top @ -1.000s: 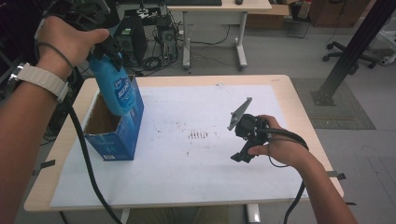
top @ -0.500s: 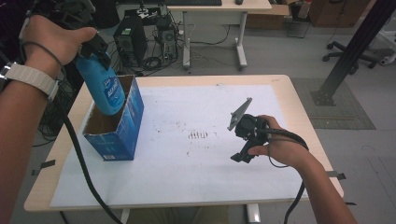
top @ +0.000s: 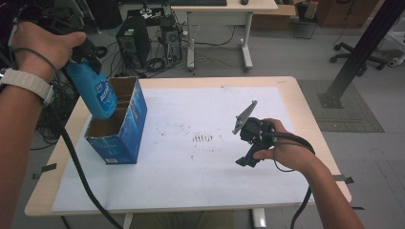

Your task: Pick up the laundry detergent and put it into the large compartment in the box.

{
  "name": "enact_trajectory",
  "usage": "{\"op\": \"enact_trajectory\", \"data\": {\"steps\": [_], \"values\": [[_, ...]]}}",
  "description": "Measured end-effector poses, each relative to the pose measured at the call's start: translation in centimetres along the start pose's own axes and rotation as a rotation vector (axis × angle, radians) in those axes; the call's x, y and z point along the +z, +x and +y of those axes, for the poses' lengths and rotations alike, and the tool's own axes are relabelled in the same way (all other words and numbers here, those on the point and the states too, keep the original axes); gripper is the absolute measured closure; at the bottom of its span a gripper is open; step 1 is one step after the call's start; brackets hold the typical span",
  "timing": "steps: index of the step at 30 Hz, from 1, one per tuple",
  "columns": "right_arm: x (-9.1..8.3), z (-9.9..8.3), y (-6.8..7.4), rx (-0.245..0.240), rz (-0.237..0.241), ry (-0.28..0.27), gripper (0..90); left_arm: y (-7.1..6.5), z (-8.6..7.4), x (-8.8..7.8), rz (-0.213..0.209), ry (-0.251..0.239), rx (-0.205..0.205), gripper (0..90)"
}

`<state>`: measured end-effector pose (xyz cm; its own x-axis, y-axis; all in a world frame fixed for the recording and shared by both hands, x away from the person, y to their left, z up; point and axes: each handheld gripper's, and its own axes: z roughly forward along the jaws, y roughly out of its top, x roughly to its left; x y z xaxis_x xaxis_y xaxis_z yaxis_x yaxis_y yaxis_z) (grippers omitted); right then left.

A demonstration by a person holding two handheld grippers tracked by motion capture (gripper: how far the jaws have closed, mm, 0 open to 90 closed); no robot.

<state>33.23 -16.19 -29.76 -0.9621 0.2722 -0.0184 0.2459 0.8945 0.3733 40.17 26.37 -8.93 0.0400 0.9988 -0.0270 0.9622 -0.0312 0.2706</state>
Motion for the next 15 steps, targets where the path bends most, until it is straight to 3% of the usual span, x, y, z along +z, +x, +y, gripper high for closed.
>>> {"op": "enact_trajectory", "data": {"steps": [15], "values": [[0.2, 0.5, 0.0, -0.002, 0.003, 0.004, 11.5, 0.7, -0.3, 1.9, -0.007, 0.010, -0.017, 37.4]]}}
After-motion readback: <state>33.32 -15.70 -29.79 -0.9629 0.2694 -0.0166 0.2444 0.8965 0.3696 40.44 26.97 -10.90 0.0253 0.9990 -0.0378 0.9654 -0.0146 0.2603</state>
